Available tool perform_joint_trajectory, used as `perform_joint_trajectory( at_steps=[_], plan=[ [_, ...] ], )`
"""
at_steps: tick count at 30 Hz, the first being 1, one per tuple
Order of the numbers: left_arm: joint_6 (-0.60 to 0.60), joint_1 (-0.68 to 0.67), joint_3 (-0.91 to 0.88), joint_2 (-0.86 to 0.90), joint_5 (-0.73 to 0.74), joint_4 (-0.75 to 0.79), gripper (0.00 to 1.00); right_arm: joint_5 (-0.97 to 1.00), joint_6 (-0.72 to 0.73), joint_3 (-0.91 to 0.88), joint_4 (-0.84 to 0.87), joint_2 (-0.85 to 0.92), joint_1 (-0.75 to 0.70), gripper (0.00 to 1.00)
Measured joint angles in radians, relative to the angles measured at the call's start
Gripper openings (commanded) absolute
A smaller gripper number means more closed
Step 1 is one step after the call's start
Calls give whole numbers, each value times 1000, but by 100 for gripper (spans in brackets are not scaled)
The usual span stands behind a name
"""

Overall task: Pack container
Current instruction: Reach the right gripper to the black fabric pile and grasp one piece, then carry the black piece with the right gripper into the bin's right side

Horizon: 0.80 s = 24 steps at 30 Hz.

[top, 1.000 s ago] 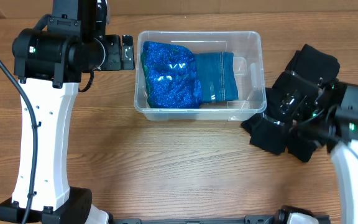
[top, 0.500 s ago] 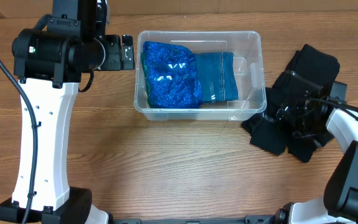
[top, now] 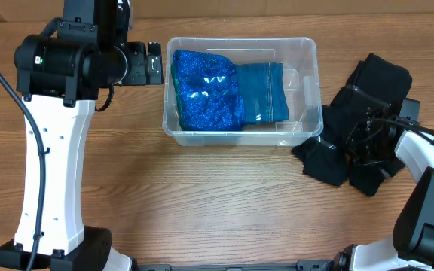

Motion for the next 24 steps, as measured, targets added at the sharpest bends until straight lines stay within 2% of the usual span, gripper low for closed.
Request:
perform_joint_trajectory(
  at_steps=[2, 4, 7, 10, 13, 19, 24],
  plan=[
    [0, 0, 0, 0, 0, 0, 100, -40, -2, 17, -93, -58, 0, 7],
    [0, 0, 0, 0, 0, 0, 100, -58, -5, 47, -148, -123, 3, 7],
    [0, 0, 0, 0, 0, 0, 100, -77, -5, 159, -261, -341, 32, 8],
    [0, 0, 0, 0, 0, 0, 100, -79, 24, 214, -248, -483, 107, 9],
    [0, 0, 0, 0, 0, 0, 100, -99, 76, 230, -150, -572, 234, 9],
    [0, 0, 0, 0, 0, 0, 100, -104, 143, 234, 209, -443, 462, 10],
    [0, 0, 0, 0, 0, 0, 100, -78, 183, 235, 297, -225, 500, 11]
  ],
)
